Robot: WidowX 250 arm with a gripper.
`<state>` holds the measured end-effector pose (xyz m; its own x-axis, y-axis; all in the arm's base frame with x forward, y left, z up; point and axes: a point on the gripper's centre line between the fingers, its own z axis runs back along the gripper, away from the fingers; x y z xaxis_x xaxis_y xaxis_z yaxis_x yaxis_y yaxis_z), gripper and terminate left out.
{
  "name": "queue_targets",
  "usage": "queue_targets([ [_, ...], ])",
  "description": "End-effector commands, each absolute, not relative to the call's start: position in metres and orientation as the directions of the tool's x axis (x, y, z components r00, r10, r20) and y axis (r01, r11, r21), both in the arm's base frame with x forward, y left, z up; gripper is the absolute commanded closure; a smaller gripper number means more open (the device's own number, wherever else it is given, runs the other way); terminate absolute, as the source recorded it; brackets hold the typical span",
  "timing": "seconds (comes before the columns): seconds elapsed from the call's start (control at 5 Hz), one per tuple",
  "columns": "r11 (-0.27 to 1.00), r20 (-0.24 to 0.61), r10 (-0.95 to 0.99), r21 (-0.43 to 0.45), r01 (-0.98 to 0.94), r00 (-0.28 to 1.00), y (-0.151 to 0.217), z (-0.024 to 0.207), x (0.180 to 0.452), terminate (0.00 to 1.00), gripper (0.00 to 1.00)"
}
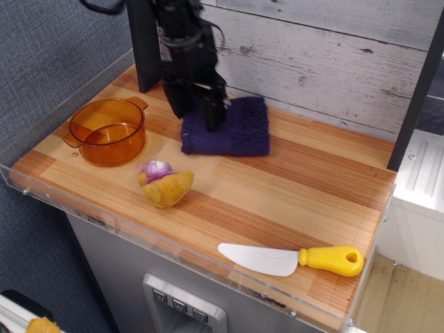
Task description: Move the purple cloth to the back right edge of the table
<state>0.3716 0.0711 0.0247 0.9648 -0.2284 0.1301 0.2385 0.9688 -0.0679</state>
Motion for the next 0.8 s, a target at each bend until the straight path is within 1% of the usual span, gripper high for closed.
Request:
queue_targets([
  [0.0, 0.949, 0.116, -0.307, -0.033, 0.312, 0.945, 0.053, 0.019, 0.372, 0.00, 0.00],
  [0.2, 0.952, 0.112, -0.295, -0.049, 0.302, 0.949, 0.052, 0.015, 0.368, 0.00, 0.00],
  [0.4, 0.940, 0.102, -0.329, -0.056, 0.336, 0.939, 0.045, 0.012, 0.368, 0.00, 0.00],
  [0.6, 0.905, 0.083, -0.417, -0.062, 0.422, 0.905, 0.024, 0.010, 0.370, 0.00, 0.00],
])
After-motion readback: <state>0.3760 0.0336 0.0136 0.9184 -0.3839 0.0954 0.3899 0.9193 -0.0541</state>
